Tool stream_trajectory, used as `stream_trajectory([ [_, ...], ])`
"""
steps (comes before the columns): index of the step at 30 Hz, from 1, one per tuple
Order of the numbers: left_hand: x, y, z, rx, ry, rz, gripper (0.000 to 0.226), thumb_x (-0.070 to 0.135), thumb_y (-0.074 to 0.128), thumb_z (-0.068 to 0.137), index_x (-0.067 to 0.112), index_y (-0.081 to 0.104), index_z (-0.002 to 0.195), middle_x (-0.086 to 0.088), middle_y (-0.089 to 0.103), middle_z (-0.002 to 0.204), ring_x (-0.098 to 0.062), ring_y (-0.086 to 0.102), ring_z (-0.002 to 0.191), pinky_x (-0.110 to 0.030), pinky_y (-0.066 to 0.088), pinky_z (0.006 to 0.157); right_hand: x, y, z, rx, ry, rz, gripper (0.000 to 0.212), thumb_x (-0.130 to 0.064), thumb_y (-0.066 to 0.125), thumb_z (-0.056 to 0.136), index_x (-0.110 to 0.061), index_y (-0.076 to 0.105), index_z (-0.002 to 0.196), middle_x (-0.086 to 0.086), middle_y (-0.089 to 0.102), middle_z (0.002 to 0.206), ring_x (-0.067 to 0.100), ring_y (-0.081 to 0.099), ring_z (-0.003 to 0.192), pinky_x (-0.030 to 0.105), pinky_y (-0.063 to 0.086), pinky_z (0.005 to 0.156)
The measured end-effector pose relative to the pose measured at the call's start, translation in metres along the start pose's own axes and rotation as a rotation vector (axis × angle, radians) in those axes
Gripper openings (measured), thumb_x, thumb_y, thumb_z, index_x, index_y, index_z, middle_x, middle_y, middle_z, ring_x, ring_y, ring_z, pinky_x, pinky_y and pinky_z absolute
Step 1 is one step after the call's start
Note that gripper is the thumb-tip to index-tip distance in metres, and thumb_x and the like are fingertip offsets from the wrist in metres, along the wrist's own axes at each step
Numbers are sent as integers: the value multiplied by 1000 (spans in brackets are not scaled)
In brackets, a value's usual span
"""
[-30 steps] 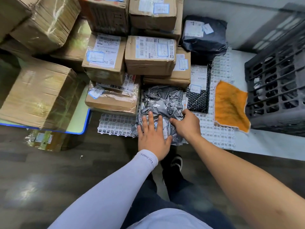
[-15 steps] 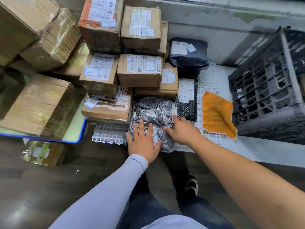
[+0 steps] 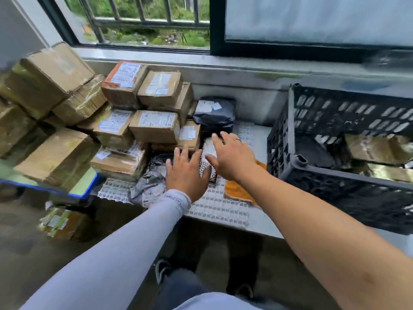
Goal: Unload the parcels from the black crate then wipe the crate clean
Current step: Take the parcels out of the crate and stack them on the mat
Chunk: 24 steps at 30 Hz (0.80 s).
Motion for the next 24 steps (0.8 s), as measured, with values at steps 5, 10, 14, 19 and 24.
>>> stream_trajectory([
  [5, 69, -20, 3, 107, 53, -61, 61, 51, 46, 102, 27, 35, 158, -10, 20, 170, -32, 15, 157, -55, 16, 125, 44, -48, -19, 110, -21, -72, 71, -56, 38, 104, -16, 25, 161, 14, 29, 165, 34, 25, 151, 51, 28, 120],
  [10, 129, -39, 15, 122, 143, -135, 63, 46, 46, 103, 26, 30, 161, -10, 20, 171, -33, 13, 158, -55, 17, 125, 88, -87, -34, 155, 12, -64, 65, -55, 28, 108, -19, 24, 162, 11, 26, 167, 30, 19, 155, 49, 22, 124],
  [14, 168, -51, 32, 108, 251, -107, 67, 52, 41, 103, 28, 24, 163, -10, 14, 172, -32, 8, 159, -56, 14, 126, 123, -111, -41, 165, 88, -103, 64, -53, 25, 109, -21, 19, 164, 11, 22, 169, 30, 16, 156, 48, 20, 125],
  [19, 207, -47, 58, 50, 361, -59, 72, 61, 37, 102, 29, 18, 164, -8, 8, 173, -32, 4, 159, -58, 10, 126, 168, -121, -45, 146, 217, -127, 65, -54, 23, 108, -22, 17, 164, 10, 22, 169, 30, 17, 157, 48, 20, 126],
  [24, 238, -29, 73, -28, 399, -38, 77, 62, 40, 102, 24, 15, 165, -9, 6, 173, -30, 1, 159, -55, 9, 127, 220, -113, -51, 93, 318, -120, 66, -56, 25, 107, -25, 16, 165, 10, 22, 169, 30, 18, 156, 49, 21, 125],
])
Point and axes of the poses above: each hand's wrist, its own z-axis towards the middle knuckle, its own y-axis out of the palm, x = y × z, the point moved 6 cm from there along z, towards the middle knuckle
